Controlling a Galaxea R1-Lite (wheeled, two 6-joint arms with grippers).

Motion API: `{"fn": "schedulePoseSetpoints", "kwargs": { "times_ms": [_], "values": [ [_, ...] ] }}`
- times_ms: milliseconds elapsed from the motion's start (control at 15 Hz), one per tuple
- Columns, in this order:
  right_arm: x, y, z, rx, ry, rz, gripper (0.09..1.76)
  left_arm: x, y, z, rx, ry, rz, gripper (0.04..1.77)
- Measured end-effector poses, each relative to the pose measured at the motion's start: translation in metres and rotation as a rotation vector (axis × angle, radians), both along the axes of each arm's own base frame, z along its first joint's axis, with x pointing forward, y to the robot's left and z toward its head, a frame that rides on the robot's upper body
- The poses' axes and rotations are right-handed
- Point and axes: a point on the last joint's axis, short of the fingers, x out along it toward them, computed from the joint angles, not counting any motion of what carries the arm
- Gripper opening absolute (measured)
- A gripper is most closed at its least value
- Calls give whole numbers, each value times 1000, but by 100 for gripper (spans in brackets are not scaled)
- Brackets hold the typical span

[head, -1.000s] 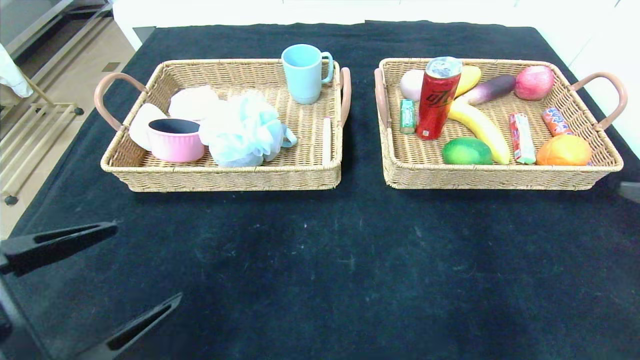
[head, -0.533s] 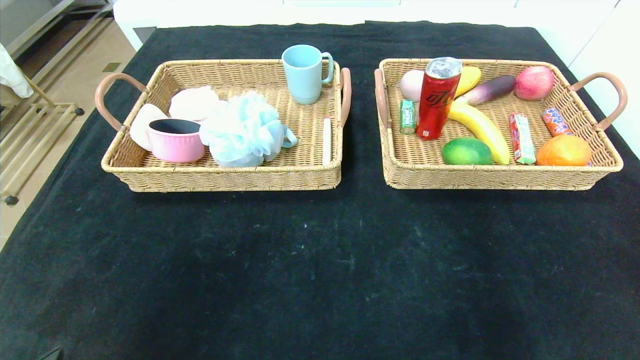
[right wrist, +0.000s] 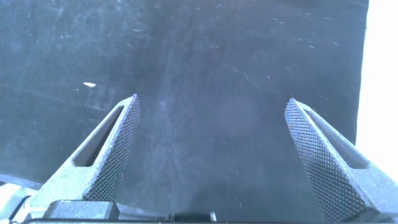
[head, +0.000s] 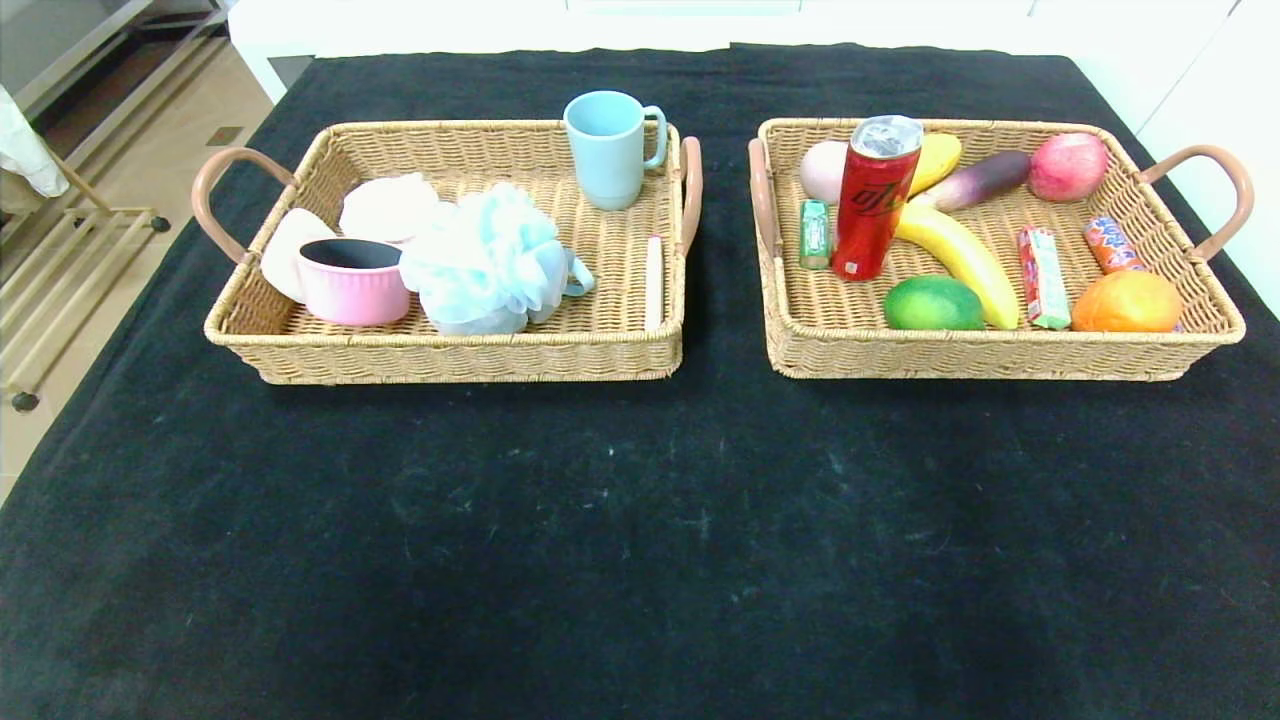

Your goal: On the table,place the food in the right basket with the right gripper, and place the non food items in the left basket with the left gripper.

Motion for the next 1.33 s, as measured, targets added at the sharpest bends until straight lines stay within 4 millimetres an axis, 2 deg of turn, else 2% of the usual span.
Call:
{"fn": "schedulePoseSetpoints", "kwargs": {
  "times_ms": [133, 267, 467, 600, 867, 1000, 1200, 1333],
  "values": [
    [-15, 0, -11, 9, 3, -29, 170, -21, -2, -6, -1, -19, 17, 172],
    [-23, 1, -16, 52, 5, -54, 170, -34, -3, -14, -5, -31, 31, 172],
    [-35, 7, -10, 56, -55, -70, 170, -44, -2, -21, -59, -53, 40, 172],
    [-34, 10, -18, 50, -42, -80, 170, -48, -2, -26, -64, -61, 35, 172],
    [-38, 16, -54, 26, -37, -60, 170, -51, -3, -50, -78, -22, 28, 172],
    [-37, 17, -71, 30, -93, -55, 170, -55, -2, -53, -122, -12, 26, 172],
    [-25, 17, -82, 101, -187, -117, 170, -48, -1, -61, -188, 36, 74, 172],
    [-12, 15, -87, 106, -258, -163, 170, -34, -1, -67, -231, 44, 105, 172]
  ]
}}
